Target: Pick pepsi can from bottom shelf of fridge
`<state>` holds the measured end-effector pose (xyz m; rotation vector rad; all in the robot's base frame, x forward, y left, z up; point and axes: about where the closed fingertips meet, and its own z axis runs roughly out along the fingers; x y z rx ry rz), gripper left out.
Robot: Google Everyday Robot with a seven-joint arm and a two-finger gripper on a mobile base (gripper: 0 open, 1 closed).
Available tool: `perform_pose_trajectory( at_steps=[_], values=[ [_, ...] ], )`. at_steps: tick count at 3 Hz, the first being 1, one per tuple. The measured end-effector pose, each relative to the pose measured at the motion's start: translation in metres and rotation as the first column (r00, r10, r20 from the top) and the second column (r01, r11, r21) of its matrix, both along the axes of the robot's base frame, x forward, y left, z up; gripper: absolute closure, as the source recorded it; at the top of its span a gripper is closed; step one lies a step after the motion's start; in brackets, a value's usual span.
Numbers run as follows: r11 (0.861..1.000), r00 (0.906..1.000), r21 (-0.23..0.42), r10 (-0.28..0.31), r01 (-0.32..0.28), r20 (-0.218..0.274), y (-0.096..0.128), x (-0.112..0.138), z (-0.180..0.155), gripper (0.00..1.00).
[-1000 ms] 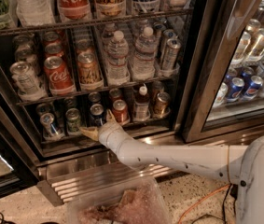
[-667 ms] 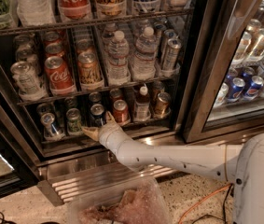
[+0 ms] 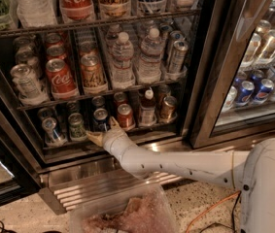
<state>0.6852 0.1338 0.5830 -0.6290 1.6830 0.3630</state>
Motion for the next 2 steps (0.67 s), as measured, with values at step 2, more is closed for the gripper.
perform_pose_trajectory(
  at_steps=[2],
  values=[
    [0.999, 0.9979, 0.008, -0.05, 0.05, 0.042, -0.017, 0.007, 0.014, 0.33]
  ],
)
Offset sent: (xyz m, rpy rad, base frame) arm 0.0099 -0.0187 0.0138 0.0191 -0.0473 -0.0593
